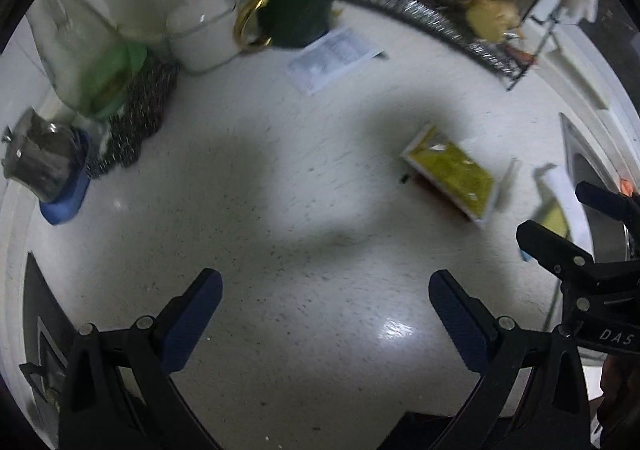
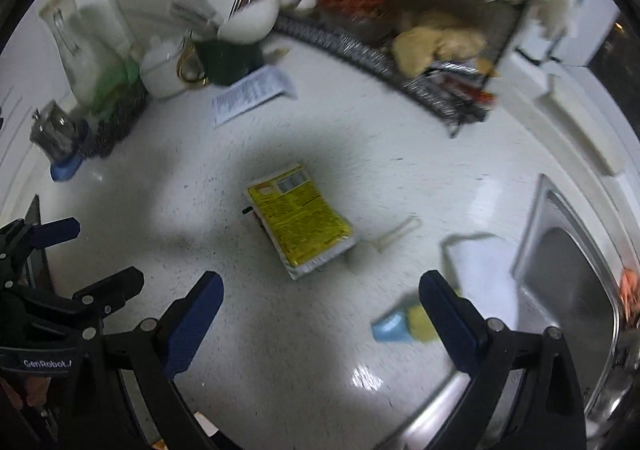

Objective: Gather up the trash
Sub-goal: 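Grasp the yellow snack packet with the right gripper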

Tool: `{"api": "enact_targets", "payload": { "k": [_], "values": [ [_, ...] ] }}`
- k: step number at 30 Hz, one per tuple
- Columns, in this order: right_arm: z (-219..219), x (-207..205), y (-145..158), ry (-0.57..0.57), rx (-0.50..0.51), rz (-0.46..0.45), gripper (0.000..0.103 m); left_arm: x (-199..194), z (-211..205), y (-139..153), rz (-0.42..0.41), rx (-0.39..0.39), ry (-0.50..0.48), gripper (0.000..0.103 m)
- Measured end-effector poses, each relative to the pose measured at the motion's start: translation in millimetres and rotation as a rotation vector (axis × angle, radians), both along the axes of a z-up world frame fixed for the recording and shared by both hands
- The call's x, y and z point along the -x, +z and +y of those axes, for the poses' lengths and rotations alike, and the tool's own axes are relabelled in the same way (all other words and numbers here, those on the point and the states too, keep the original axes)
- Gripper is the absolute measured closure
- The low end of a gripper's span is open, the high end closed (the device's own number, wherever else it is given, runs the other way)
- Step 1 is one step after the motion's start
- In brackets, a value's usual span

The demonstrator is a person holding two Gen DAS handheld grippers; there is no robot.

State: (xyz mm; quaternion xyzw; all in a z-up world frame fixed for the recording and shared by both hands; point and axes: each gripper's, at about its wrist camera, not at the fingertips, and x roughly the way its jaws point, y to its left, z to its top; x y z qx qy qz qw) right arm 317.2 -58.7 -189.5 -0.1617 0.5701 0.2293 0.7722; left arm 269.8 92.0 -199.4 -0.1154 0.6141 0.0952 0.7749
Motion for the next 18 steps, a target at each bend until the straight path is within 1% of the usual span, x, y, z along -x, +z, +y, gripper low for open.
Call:
{"api": "enact_targets", "payload": {
  "k": [4,9,12,14,15,18],
  "values": [
    [16,-17,-23,0.046,0.022,0.033,0.005,-13,11,-23,0.041,0.022,0.019,0.001],
    [30,-40,-48,0.088,0.038,0.081,0.005,-29,19,-41,0.067,0.023,0.026,0.001],
    [38,-48,-61,0.107,0.046,0.108,0.005,-36,22,-47,0.08,0.026,0.029,0.001],
    [42,-52,-67,0.116,0.055,0.12,0.013,-38,23,-49,0.08,0.028,0.023,0.001],
    [44,-54,-70,0.116,0.055,0.129,0.02,-40,23,-51,0.084,0.027,0.02,0.001],
    [46,-56,-76,0.114,0.055,0.169,0.023,-45,25,-55,0.096,0.029,0.017,0.001]
  ]
}}
